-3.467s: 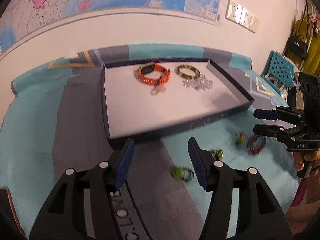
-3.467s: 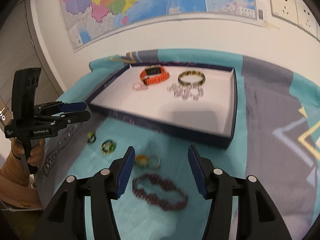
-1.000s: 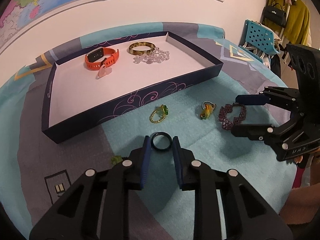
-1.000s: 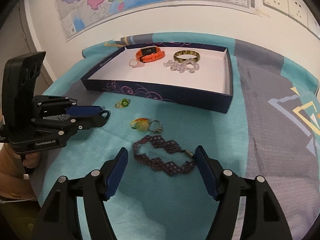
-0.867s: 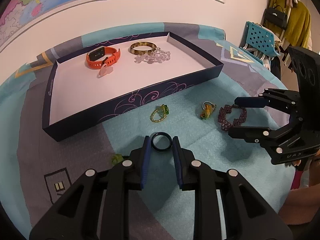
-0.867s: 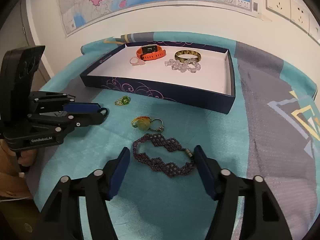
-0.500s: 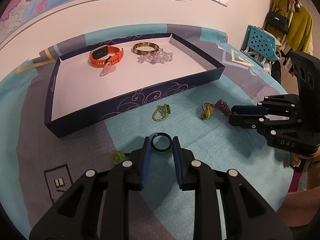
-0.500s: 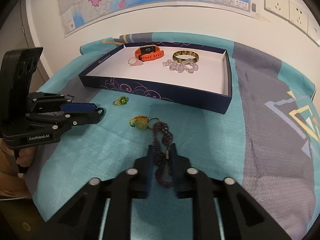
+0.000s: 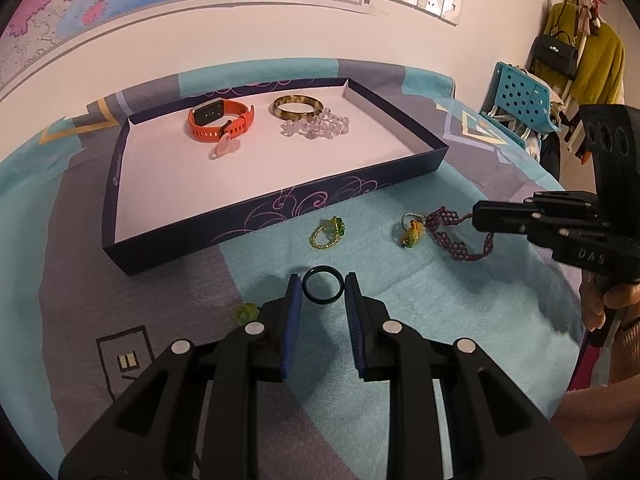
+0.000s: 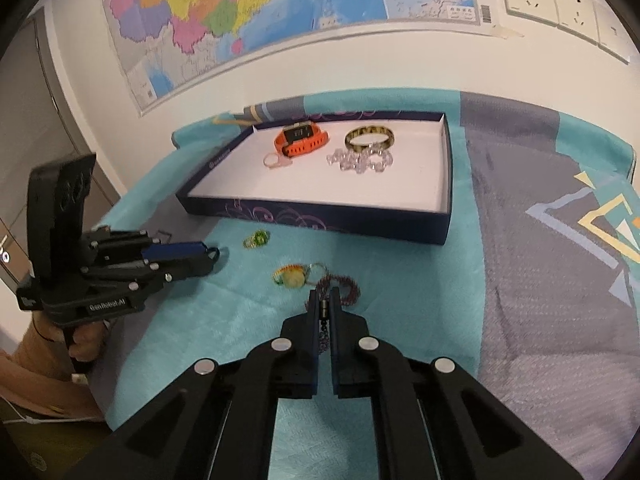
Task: Organize jewelry
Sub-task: 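Grasp the dark beaded bracelet with the right tool and lift it, then carry the beaded bracelet and black ring over the box with both tools, then lower the bracelet and ring into the box and open both tools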
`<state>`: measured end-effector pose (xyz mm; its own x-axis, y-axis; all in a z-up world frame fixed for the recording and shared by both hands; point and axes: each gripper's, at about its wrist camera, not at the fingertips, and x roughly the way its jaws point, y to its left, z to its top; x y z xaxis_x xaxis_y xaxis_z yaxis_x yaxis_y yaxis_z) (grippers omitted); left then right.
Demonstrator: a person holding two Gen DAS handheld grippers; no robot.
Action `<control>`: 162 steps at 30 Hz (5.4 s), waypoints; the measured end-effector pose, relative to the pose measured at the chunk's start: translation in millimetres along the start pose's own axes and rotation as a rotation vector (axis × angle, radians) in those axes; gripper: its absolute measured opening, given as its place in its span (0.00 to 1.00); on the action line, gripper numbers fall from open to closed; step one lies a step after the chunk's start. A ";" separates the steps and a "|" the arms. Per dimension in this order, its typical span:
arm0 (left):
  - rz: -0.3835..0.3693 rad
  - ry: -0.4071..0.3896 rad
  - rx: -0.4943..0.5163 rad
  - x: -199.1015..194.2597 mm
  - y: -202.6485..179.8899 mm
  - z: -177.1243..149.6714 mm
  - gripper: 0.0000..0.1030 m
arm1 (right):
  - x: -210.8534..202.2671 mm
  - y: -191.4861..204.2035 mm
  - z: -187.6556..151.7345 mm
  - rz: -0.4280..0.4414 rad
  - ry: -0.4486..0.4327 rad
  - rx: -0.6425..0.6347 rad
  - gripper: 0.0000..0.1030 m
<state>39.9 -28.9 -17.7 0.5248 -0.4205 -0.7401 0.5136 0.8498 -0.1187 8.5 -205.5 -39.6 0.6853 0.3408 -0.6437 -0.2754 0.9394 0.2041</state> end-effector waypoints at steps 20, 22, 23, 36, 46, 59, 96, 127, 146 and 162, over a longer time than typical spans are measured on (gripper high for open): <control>0.015 -0.063 0.014 -20.4 2.3 15.2 0.22 | -32.7 5.3 41.9 0.016 -0.129 -0.037 0.03; 0.020 -0.071 0.017 -21.7 3.0 18.8 0.22 | -32.6 7.6 46.5 0.015 -0.135 -0.049 0.03; 0.025 -0.076 0.019 -22.3 3.7 21.2 0.22 | -32.4 8.4 48.2 0.015 -0.137 -0.052 0.03; 0.052 -0.105 0.022 -21.9 12.0 41.9 0.22 | -20.8 9.4 73.6 0.016 -0.152 -0.073 0.03; 0.067 -0.108 0.026 -15.6 16.5 57.0 0.22 | -12.5 10.3 96.3 0.022 -0.168 -0.095 0.03; 0.095 -0.099 0.040 -0.4 24.2 74.0 0.22 | 19.4 6.2 117.9 0.031 -0.142 -0.083 0.03; 0.124 -0.015 0.026 47.8 41.7 90.0 0.22 | 80.2 -5.9 135.2 0.064 -0.067 -0.025 0.03; 0.148 0.047 -0.002 77.5 49.8 93.4 0.22 | 106.8 -31.6 129.1 0.005 -0.011 0.032 0.03; 0.164 0.017 -0.020 69.1 53.4 92.0 0.27 | 116.1 -39.2 124.9 -0.037 0.015 0.062 0.17; 0.156 -0.138 -0.023 -22.3 50.8 52.3 0.39 | 38.8 -1.1 88.5 0.023 -0.065 -0.051 0.41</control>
<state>89.8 7.0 27.4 0.6853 -0.3213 -0.6535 0.4041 0.9143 -0.0257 95.0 -190.0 0.4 0.7200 0.3658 -0.5897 -0.3246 0.9286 0.1797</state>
